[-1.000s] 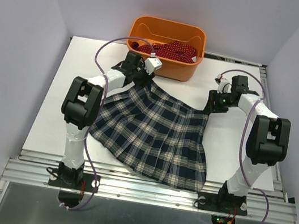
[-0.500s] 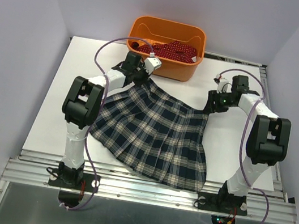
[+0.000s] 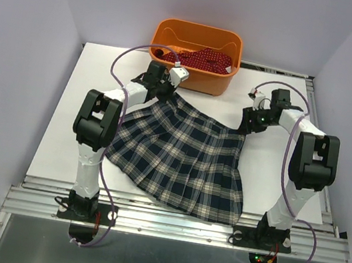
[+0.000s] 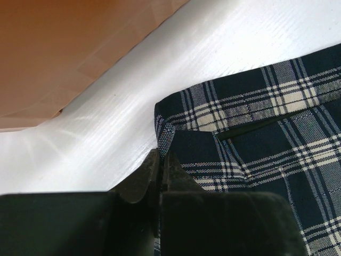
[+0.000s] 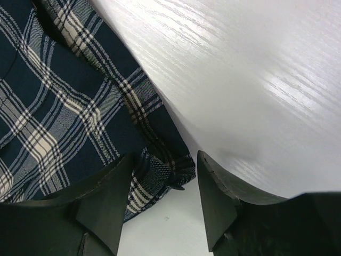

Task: Fold and stack the skirts
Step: Flatten the skirt out

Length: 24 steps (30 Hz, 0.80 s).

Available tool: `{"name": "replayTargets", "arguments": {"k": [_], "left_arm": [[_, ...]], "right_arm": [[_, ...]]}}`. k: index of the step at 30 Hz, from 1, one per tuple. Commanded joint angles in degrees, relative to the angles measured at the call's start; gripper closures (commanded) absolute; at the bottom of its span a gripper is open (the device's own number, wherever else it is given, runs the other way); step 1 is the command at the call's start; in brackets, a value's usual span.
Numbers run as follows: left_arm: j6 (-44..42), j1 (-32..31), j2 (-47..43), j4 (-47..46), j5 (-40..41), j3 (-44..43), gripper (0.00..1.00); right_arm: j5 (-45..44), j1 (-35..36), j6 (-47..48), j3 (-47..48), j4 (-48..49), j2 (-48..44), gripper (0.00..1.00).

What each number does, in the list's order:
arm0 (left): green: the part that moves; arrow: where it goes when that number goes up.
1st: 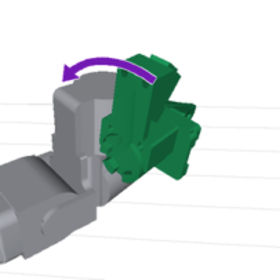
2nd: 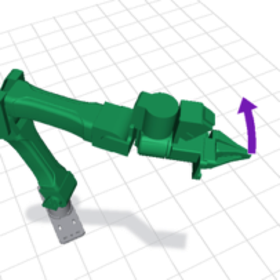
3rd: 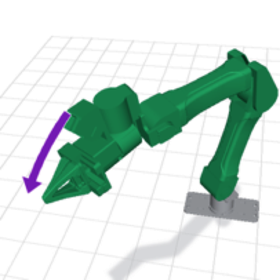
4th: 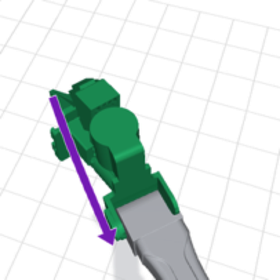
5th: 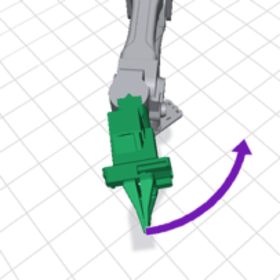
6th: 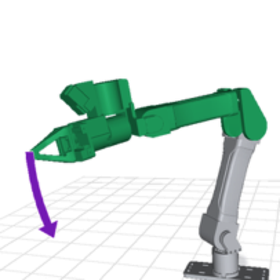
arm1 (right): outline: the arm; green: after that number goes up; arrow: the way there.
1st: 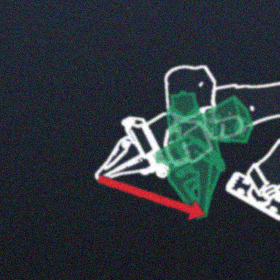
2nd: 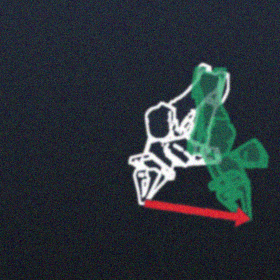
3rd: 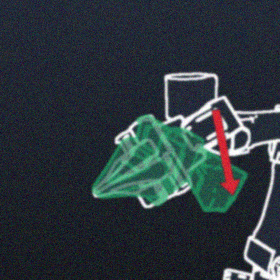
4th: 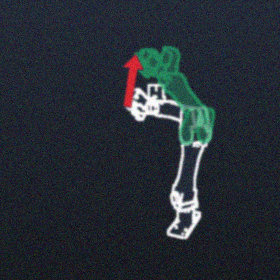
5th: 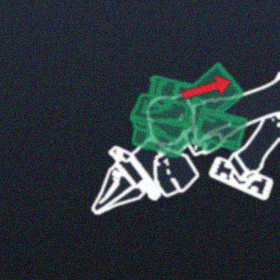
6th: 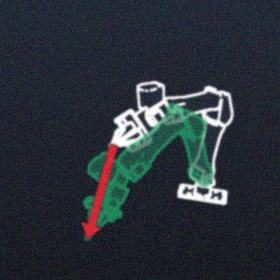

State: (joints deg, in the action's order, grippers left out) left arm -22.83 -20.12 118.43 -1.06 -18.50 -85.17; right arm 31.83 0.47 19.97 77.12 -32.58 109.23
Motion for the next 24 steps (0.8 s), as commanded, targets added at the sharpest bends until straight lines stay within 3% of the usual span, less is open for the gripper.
{"name": "replayTargets", "arguments": {"k": [1,9,18,24], "left_arm": [[1.2,0.1,-3.7,0.3,-1.2,0.6,1.00],[1.0,0.1,-3.4,0.5,-1.5,-0.1,1.00],[1.3,0.3,-3.2,0.8,-1.9,-0.1,1.00],[1.6,0.8,-3.4,0.9,-1.8,0.1,1.00]], "right_arm": [[1.3,1.0,3.3,3.3,0.5,-0.3,0.42],[1.2,3.6,6.0,6.2,-2.0,0.5,0.40],[0.2,4.1,10.1,10.8,-10.4,5.6,0.45],[2.2,4.1,13.3,12.2,-16.5,6.8,0.59]]}}
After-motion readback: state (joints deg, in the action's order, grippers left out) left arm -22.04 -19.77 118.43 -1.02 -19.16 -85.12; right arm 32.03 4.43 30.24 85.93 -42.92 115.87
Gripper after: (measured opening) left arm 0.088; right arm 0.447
